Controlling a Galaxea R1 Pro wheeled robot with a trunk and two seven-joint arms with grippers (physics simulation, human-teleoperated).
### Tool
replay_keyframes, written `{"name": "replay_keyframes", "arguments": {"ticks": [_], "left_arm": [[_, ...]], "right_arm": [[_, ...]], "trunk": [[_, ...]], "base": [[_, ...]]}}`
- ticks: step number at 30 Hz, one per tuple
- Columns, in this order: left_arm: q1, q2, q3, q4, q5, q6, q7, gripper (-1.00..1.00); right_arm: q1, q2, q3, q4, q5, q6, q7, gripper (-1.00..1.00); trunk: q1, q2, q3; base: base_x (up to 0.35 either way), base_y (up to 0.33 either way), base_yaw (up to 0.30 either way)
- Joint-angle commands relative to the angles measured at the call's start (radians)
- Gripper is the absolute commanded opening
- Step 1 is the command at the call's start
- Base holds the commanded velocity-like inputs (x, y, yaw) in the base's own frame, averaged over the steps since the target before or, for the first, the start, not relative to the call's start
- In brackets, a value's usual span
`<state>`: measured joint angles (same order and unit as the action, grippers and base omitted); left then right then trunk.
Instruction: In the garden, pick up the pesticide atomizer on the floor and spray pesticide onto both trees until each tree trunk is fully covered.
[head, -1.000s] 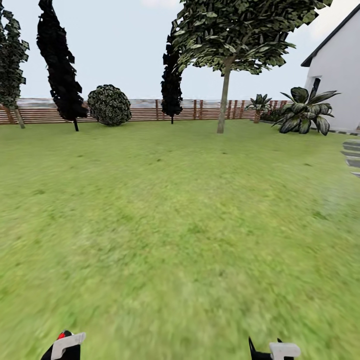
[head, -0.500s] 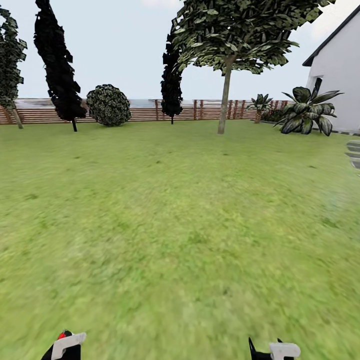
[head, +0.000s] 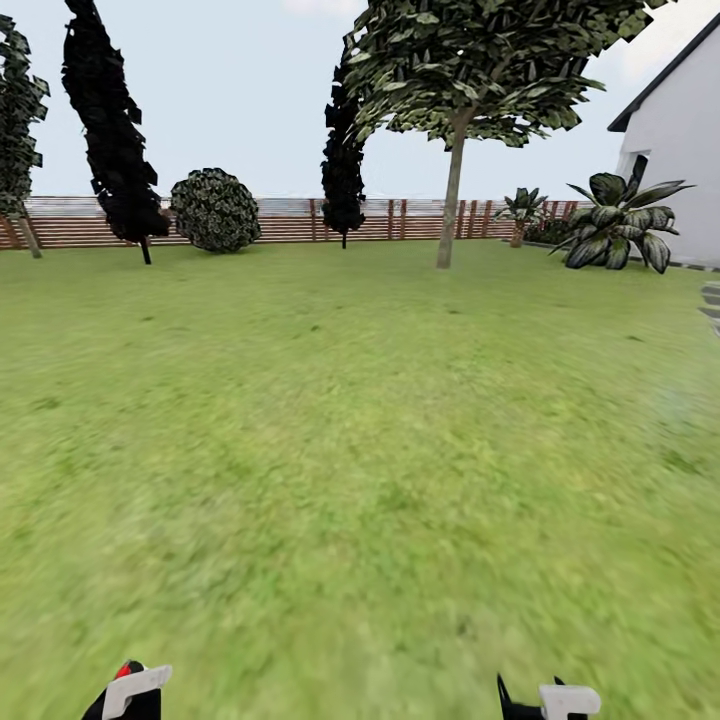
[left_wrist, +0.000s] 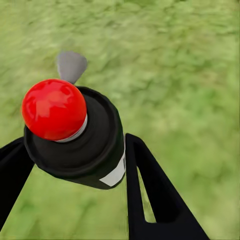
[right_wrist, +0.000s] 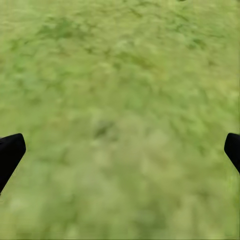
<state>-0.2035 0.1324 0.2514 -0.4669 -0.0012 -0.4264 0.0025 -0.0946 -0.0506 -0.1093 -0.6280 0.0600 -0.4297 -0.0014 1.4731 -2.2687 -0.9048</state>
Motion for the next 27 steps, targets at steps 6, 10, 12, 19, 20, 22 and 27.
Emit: {"name": "replay_keyframes", "arguments": {"ticks": [6, 10, 12, 19, 20, 22, 27], "left_arm": [[-0.001, 0.000, 0.001, 0.001, 0.000, -0.002, 0.001, -1.00], [-0.001, 0.000, 0.001, 0.002, 0.000, -0.002, 0.001, -1.00], [-0.001, 0.000, 0.002, 0.001, 0.000, -0.002, 0.001, -1.00], [-0.001, 0.000, 0.001, 0.001, 0.000, -0.002, 0.001, -1.00], [-0.001, 0.000, 0.001, 0.001, 0.000, -0.002, 0.001, -1.00], [-0.001, 0.000, 0.002, 0.001, 0.000, -0.002, 0.001, -1.00], [-0.001, 0.000, 0.002, 0.001, 0.000, -0.003, 0.001, -1.00]], "right_arm": [[-0.001, 0.001, -0.003, 0.001, 0.007, -0.003, 0.000, 1.00], [-0.001, 0.001, -0.003, 0.002, 0.007, -0.003, 0.000, 1.00], [-0.001, 0.000, -0.003, 0.002, 0.007, -0.003, 0.000, 1.00], [-0.001, 0.000, -0.003, 0.001, 0.006, -0.003, 0.000, 1.00], [-0.001, 0.000, -0.003, 0.001, 0.006, -0.003, 0.000, 1.00], [-0.001, 0.000, -0.004, 0.000, 0.006, -0.003, 0.000, 1.00], [-0.001, 0.000, -0.004, 0.000, 0.006, -0.003, 0.000, 1.00]], "trunk": [[0.000, 0.000, -0.001], [0.000, 0.000, -0.001], [0.000, 0.000, -0.001], [0.000, 0.000, -0.001], [0.000, 0.000, -0.001], [0.000, 0.000, -0.001], [0.000, 0.000, 0.000]], "base": [[0.338, 0.000, 0.000], [0.338, 0.000, 0.000], [0.338, 0.000, 0.000], [0.338, 0.000, 0.000], [0.338, 0.000, 0.000], [0.338, 0.000, 0.000], [0.338, 0.000, -0.154]]}}
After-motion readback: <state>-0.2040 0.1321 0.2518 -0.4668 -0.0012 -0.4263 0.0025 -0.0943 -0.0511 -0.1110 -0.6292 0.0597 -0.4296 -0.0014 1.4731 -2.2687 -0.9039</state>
